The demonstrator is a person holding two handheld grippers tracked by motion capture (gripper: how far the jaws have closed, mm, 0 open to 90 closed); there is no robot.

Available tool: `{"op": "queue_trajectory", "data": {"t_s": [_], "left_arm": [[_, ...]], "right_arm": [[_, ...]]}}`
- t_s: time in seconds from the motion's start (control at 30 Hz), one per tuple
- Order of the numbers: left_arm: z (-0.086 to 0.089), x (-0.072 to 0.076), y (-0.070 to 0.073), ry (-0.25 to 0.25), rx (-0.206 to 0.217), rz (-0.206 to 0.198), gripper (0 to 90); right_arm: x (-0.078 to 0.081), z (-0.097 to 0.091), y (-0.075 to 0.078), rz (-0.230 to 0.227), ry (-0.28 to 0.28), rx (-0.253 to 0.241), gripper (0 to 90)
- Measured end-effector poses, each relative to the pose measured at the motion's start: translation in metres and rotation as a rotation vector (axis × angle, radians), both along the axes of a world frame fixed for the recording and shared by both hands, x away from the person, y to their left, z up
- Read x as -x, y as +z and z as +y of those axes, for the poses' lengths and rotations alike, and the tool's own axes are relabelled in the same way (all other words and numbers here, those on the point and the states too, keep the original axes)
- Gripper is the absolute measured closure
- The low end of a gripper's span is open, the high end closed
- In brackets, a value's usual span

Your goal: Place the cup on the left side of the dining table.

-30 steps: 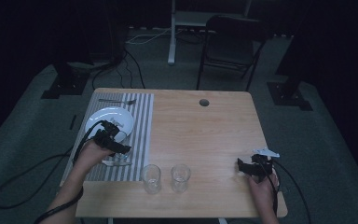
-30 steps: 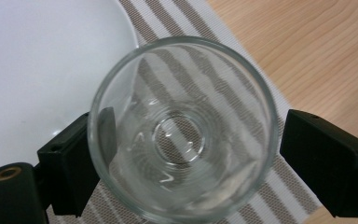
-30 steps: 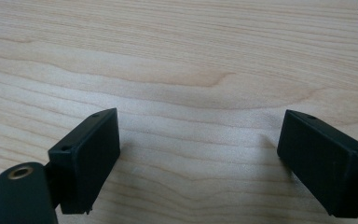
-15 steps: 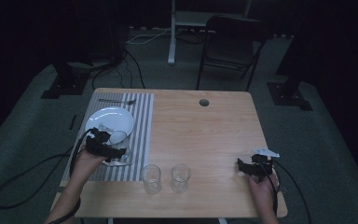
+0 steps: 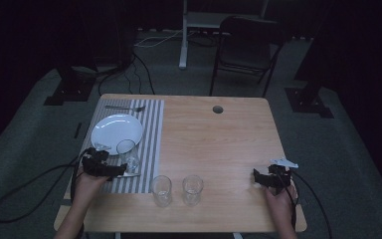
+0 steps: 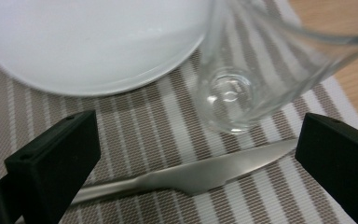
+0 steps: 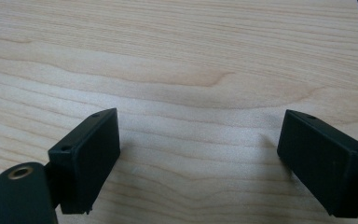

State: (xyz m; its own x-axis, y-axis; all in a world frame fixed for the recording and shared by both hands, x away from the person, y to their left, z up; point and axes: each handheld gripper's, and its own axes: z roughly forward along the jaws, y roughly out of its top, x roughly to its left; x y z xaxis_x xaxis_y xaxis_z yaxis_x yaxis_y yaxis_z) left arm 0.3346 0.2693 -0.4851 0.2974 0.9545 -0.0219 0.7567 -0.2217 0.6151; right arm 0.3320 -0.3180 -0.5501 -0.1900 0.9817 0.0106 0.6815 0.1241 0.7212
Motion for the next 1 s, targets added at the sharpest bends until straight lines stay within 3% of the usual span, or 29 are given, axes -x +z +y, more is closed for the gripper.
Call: {"op": "queue_trajectory", "data": {"t_s": [0.1, 0.3, 0.67, 1.0], "left_arm": [[0.004, 0.006, -0.006, 0.035, 0.014, 0.002, 0.5], [0.011, 0.017, -0.018, 0.071, 0.000, 0.001, 0.4], [0.020, 0.033, -0.035, 0.108, 0.017, -0.005, 0.5], [0.026, 0.045, -0.048, 0.137, 0.002, -0.001, 0.5]], "right_arm": [[0.000, 0.000, 0.000, 0.000, 0.000, 0.000, 12.6], [0.000, 0.000, 0.000, 0.000, -0.001, -0.001, 12.6], [0.000, 0.000, 0.000, 0.000, -0.001, -0.001, 12.6], [0.000, 0.000, 0.000, 0.000, -0.003, -0.001, 12.6]]}}
